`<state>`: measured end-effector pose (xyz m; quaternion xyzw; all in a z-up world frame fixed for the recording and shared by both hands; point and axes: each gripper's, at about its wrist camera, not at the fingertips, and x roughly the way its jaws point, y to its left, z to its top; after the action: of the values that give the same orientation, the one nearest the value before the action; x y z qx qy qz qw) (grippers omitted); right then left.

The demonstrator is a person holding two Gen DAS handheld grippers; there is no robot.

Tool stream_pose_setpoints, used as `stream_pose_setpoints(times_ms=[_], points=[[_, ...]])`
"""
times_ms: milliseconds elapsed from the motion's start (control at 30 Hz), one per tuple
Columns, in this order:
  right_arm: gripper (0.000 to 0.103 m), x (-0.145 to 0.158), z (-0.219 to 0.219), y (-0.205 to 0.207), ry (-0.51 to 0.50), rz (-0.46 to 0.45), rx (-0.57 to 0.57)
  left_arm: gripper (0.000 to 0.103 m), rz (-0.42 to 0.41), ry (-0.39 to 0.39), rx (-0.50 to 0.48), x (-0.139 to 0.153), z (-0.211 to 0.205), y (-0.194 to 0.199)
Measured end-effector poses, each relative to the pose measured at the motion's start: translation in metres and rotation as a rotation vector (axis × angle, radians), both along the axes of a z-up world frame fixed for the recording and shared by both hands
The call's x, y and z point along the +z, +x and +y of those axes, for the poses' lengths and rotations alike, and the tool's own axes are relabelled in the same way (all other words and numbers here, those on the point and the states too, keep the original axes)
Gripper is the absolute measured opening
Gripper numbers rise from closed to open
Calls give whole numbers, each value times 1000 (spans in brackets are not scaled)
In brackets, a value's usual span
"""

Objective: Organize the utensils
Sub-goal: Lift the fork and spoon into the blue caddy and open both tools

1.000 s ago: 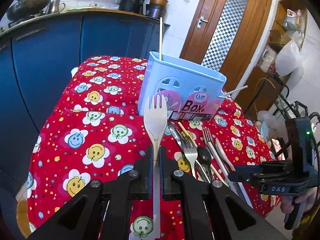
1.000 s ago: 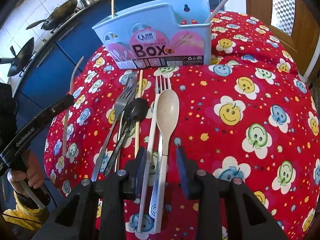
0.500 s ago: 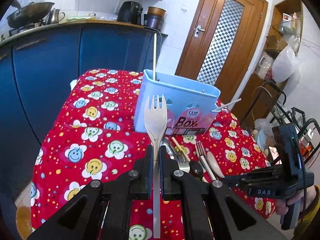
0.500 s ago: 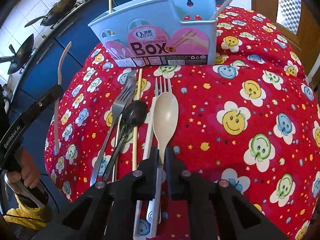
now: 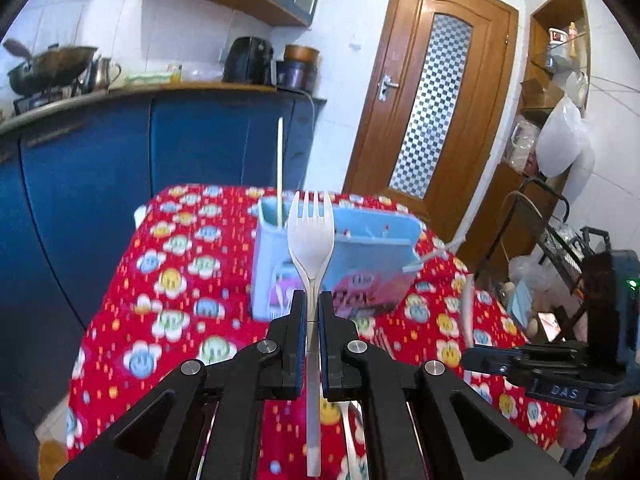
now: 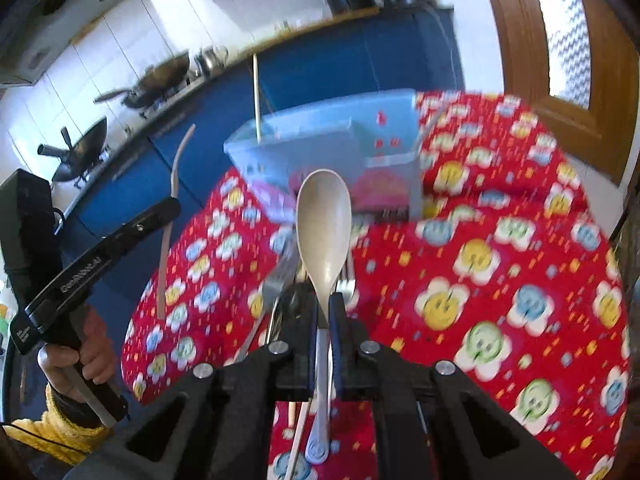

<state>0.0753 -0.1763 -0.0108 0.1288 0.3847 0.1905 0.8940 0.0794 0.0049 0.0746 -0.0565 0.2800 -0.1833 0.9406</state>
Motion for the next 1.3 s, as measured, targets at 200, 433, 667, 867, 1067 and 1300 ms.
stream_pose_setpoints(times_ms=[200, 433, 667, 867, 1067, 1300], points=[[7, 18, -13, 0, 41, -121, -38, 5, -75, -34, 32, 26, -5, 20], [7, 32, -22, 6, 24, -204, -85, 5, -198, -100, 96, 53, -12, 43], [7, 43, -29, 18, 28, -263, -99, 5, -292, -93, 161, 56, -28, 73], [7, 58, -32, 35, 31, -320, -120, 5, -304, -53, 191, 35, -39, 95], [7, 76, -29, 57, -10, -398, -151, 5, -318, -47, 216, 19, -43, 107], [7, 81, -21, 87, -36, -438, -164, 5, -372, -46, 230, 19, -46, 111]])
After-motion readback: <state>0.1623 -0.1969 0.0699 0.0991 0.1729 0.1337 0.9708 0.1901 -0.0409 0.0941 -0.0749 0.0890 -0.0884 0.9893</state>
